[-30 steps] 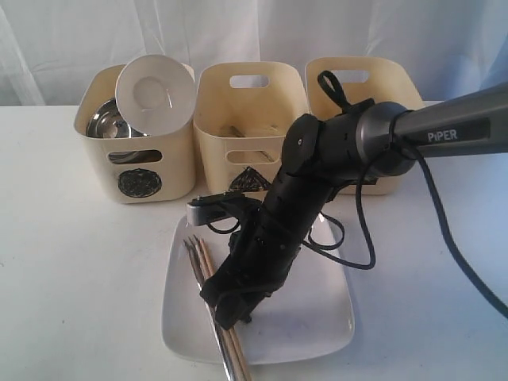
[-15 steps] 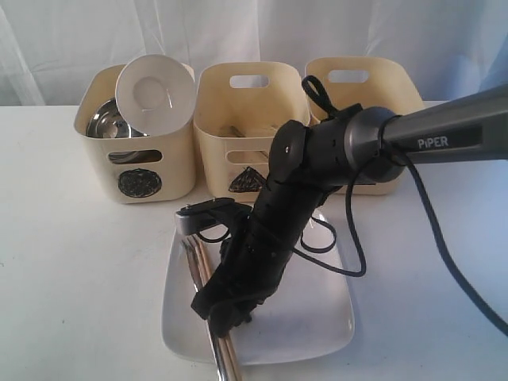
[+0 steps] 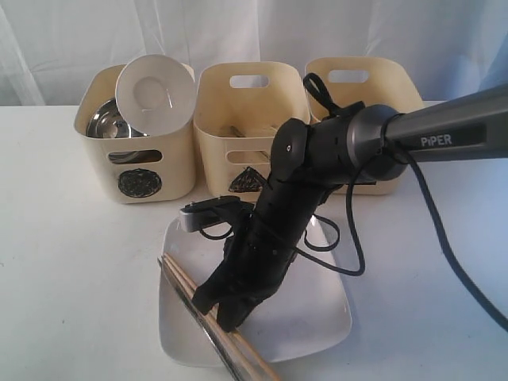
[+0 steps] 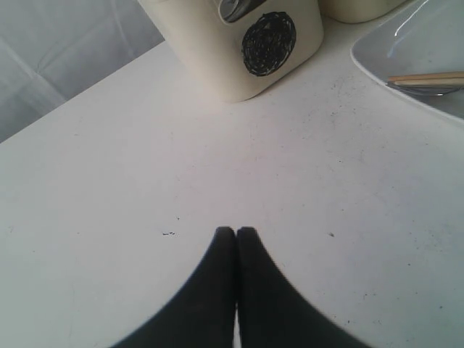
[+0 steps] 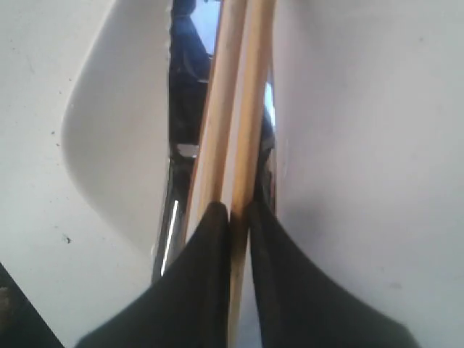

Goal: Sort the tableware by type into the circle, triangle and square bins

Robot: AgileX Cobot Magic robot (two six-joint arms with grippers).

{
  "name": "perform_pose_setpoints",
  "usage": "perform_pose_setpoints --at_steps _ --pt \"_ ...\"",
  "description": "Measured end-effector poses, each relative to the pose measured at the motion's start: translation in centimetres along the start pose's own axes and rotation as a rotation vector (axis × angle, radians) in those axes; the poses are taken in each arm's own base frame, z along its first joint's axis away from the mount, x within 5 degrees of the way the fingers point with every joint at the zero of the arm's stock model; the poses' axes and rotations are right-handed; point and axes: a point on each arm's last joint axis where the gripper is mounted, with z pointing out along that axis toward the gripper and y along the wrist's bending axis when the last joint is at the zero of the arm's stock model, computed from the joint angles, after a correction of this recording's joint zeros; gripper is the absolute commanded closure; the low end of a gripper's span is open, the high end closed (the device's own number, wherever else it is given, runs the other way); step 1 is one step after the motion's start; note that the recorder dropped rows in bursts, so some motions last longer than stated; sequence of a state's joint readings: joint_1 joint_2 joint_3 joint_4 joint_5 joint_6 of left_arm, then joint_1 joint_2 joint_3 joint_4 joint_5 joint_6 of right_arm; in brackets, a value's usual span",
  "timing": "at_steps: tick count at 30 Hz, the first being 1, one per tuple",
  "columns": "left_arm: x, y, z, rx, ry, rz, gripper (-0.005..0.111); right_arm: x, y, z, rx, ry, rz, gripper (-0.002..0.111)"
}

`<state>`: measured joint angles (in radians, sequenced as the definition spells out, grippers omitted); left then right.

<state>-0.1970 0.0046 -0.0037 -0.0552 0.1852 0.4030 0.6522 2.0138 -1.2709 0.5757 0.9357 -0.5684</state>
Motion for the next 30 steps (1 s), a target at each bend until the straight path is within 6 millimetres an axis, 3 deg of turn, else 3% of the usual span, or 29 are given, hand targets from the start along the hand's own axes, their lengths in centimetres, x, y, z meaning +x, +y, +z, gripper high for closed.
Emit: perform_pose_setpoints --at_steps 7,17,30 --pt "0.0 0.0 0.0 0.0 0.0 0.0 0.107 0.08 0.03 0.0 -0.004 0.009 -0.001 0.101" --pt "0.0 0.0 0.0 0.0 0.0 0.0 0.107 0.24 0.25 -0.36 -0.016 0.06 -0.025 0.088" --pt "0.0 0.0 0.0 0.0 0.0 0.0 0.107 0.36 -0.1 -0.46 0.024 0.082 -0.058 0.088"
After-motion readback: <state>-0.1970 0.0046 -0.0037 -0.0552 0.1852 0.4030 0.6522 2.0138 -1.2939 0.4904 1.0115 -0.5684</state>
